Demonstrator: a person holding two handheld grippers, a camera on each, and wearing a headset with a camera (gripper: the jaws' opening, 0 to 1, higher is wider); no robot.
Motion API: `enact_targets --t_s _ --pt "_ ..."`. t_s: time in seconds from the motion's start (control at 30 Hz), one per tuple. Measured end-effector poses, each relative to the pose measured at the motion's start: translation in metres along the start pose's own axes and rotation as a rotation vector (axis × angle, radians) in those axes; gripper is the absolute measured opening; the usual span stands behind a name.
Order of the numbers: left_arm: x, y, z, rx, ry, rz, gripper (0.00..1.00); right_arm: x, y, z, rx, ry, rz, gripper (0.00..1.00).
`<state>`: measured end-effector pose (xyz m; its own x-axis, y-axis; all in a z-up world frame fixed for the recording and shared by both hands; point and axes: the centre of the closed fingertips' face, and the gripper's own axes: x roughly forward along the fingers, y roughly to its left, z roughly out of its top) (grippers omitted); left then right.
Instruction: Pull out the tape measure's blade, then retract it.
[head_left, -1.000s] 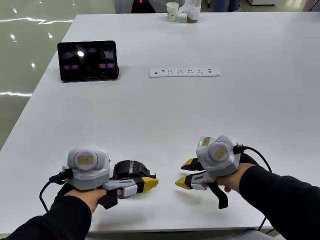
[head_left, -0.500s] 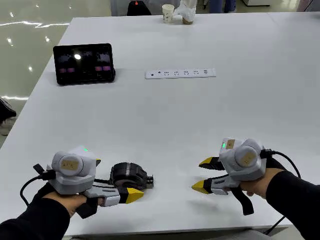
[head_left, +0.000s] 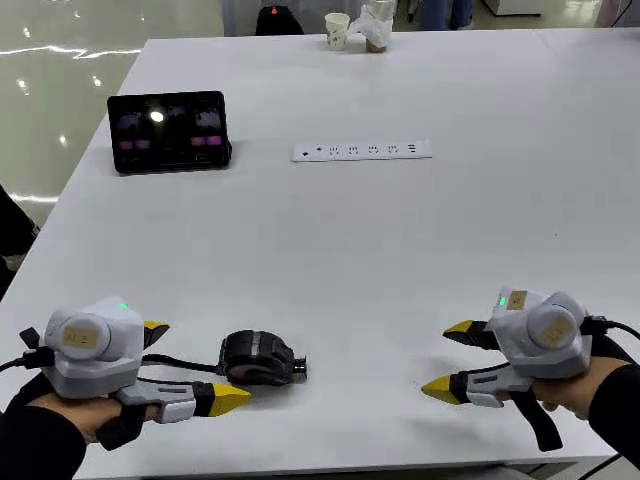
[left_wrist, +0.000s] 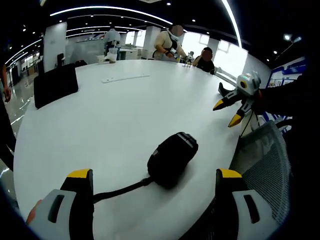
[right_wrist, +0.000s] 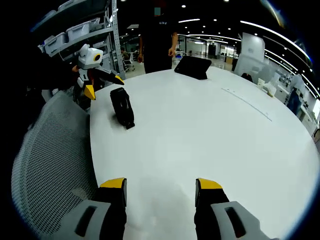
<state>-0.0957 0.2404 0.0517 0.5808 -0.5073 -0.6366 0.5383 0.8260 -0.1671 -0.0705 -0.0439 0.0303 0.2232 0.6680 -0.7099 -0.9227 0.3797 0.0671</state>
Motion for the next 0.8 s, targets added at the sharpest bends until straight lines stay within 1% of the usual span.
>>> enact_targets --t_s 0.07,0.2,0.37,0.47,0.57,0.63,0.67,0.7,0.73,0.8 --pt "-0.004 0.004 0.0 0.001 0.002 0.007 0.99 -0.007 -0.005 -0.003 0.023 0.003 -0.014 0.57" --pt "-0.012 0.011 -0.002 0.006 0.007 0.008 0.99 -0.018 -0.013 -0.011 0.045 -0.002 -0.034 0.6" --pt "-0.02 0.017 -0.005 0.02 0.021 0.017 0.99 -0.027 -0.018 -0.024 0.051 0.018 -0.05 0.66" --pt "-0.023 0.021 -0.006 0.02 0.023 0.021 0.99 -0.031 -0.018 -0.029 0.06 0.017 -0.056 0.7" --pt "-0.025 0.024 -0.008 0.031 0.032 0.028 0.99 -0.034 -0.015 -0.03 0.08 0.001 -0.054 0.78" --pt "-0.027 0.025 -0.01 0.036 0.039 0.026 0.99 -0.038 -0.015 -0.035 0.079 0.001 -0.059 0.8" --pt "-0.027 0.026 -0.011 0.038 0.04 0.027 0.99 -0.039 -0.012 -0.036 0.081 0.006 -0.064 0.8" --pt "-0.028 0.028 -0.011 0.046 0.042 0.036 0.99 -0.041 -0.013 -0.038 0.086 0.008 -0.068 0.81" --pt "-0.029 0.029 -0.011 0.052 0.042 0.04 0.99 -0.044 -0.017 -0.041 0.091 0.008 -0.072 0.82" --pt "-0.03 0.03 -0.011 0.052 0.041 0.041 0.99 -0.049 -0.019 -0.046 0.097 0.01 -0.076 0.83"
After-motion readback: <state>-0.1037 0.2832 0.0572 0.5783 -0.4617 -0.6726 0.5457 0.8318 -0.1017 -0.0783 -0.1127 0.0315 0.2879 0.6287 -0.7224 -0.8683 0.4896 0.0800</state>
